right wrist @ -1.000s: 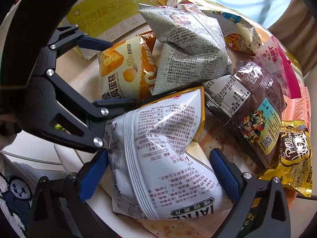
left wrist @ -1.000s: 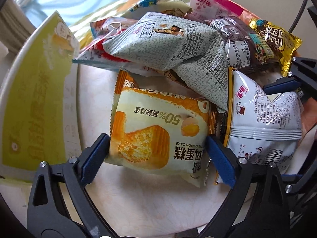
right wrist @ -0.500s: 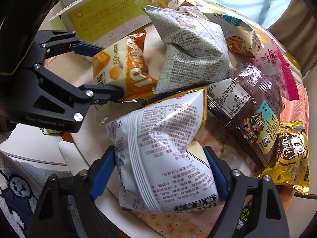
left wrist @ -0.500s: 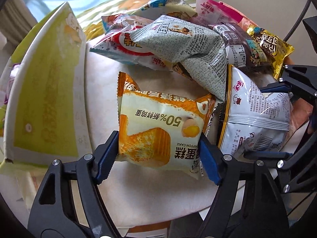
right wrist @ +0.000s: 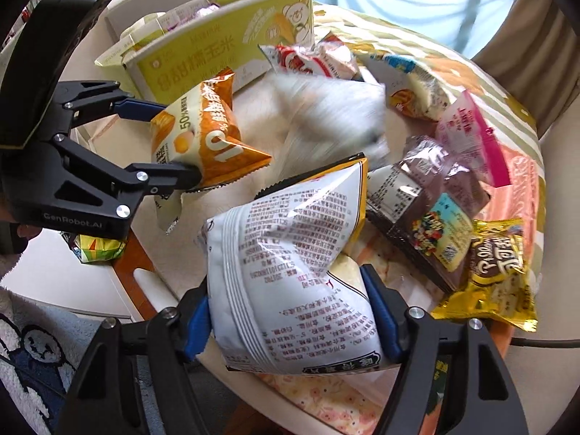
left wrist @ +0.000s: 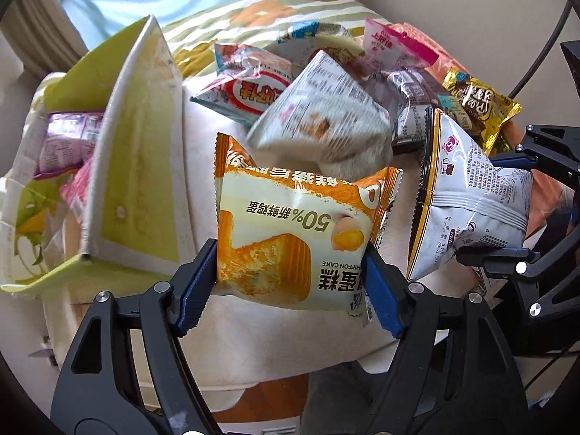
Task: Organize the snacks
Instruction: 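Carry both packets into the cardboard box and open both tools to release them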
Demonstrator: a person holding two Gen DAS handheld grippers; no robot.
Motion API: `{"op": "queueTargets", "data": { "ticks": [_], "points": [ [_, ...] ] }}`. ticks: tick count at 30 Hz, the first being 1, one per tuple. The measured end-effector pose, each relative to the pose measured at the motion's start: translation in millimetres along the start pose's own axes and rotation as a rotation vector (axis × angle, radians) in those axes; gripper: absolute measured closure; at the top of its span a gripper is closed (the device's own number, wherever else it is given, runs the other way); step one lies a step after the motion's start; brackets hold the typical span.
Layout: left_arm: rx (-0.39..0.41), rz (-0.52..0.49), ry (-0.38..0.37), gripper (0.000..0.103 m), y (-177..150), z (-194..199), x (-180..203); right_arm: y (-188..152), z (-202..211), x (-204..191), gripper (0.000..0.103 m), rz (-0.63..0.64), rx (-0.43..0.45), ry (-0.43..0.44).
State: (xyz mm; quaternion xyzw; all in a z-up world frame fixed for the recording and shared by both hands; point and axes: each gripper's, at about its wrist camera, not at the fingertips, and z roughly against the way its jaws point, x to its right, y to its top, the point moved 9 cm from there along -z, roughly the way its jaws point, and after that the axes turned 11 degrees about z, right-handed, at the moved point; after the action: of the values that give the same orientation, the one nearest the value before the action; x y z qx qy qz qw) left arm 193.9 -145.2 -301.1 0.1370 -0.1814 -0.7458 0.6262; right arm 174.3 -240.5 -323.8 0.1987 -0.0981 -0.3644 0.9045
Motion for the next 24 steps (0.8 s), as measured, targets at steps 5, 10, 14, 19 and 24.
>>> {"op": "queueTargets", "data": {
  "ticks": [5, 10, 14, 19, 24],
  "points": [
    [0.053, 0.011, 0.000, 0.030, 7.2, 32.6, -1.0, 6.7, 25.4, 2.0, 0.034, -0.033, 0.044, -0.023],
    [0.126, 0.038, 0.015, 0.030, 25.0, 69.8, -8.8, 24.3, 58.5, 5.0, 0.034, -0.038, 0.104, -0.050],
    [0.174, 0.087, 0.021, 0.030, 41.5, 93.2, -21.8, 41.5, 84.2, 6.0, 0.034, -0.031, 0.140, -0.071],
    [0.209, 0.146, 0.024, 0.030, 55.4, 110.7, -52.5, 75.6, 100.8, -0.6, 0.034, -0.031, 0.172, -0.093],
    [0.243, 0.206, 0.041, 0.030, 69.8, 121.9, -104.1, 122.4, 103.1, -12.0, 0.034, -0.051, 0.205, -0.110]
  ]
}}
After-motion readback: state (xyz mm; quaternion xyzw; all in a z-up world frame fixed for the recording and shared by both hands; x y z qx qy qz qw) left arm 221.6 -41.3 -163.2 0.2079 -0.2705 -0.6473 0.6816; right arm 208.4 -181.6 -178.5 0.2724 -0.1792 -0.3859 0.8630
